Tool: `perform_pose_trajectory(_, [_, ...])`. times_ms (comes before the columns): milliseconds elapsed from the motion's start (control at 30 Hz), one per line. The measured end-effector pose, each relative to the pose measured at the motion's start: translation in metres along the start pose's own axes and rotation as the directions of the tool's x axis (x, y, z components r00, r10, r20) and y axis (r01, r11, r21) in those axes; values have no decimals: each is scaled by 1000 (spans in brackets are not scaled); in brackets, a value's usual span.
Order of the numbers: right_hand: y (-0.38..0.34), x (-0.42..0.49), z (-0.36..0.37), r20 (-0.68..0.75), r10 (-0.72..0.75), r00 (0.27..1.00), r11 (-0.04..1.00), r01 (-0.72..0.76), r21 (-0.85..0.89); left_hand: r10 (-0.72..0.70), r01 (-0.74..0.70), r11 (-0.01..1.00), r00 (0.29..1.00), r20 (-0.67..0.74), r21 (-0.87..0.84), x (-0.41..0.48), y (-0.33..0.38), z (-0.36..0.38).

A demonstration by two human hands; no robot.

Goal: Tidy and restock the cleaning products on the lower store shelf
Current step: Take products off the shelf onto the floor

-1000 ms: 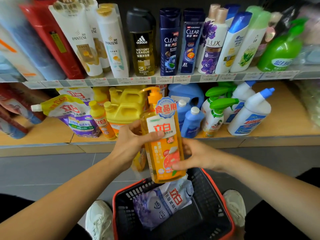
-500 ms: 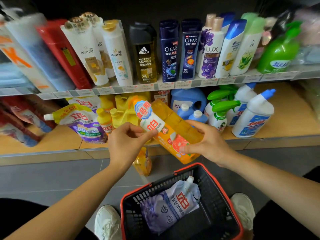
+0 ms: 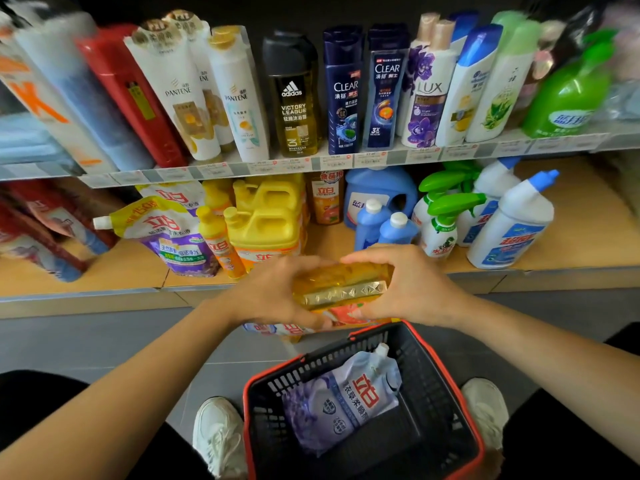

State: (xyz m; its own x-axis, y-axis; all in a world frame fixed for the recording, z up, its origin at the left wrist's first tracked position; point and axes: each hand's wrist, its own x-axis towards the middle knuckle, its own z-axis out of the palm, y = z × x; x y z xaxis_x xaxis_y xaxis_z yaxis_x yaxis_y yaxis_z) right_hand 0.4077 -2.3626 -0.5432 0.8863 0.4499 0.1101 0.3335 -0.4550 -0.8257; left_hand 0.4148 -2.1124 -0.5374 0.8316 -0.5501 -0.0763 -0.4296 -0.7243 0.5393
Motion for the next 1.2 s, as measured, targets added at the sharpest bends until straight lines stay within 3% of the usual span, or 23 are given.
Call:
perform_pose_trajectory(133, [-5, -2, -5, 18, -33, 999, 999, 33, -35, 44, -45, 999, 998, -47, -26, -1, 3, 13])
perform_pose_trajectory(233, [-10, -1, -10, -21, -69, 997, 998, 69, 1, 23, -47, 978, 993, -117, -205, -2, 2, 19])
perform_pose_trajectory(433, [-9, -1, -13, -190, -319, 929, 940, 284, -189, -109, -33, 885, 955, -276, -465, -1, 4, 25])
perform_pose_trajectory(600, [-5, -3, -12, -197, -354, 914, 931, 324, -170, -133, -62, 860, 931, -339, -507, -2, 3, 26])
perform_pose_trajectory(700, [-6, -3, -9, -273, -367, 889, 929, 341, -141, -151, -73, 842, 919, -363, -534, -3, 7, 28])
perform_pose_trajectory(833, [-7, -1, -14, -346, -286, 894, 957, 286, -53, -180, -77, 819, 907, -381, -568, -4, 11, 28])
perform_pose_trajectory(933, [-7, 2, -23, -339, -162, 927, 976, 201, 83, -185, -71, 821, 906, -381, -567, -6, 13, 28])
perform_pose_trajectory(1200, [-4, 11, -24, -270, 42, 962, 971, 24, 236, -215, -33, 813, 910, -353, -581, -9, 13, 32])
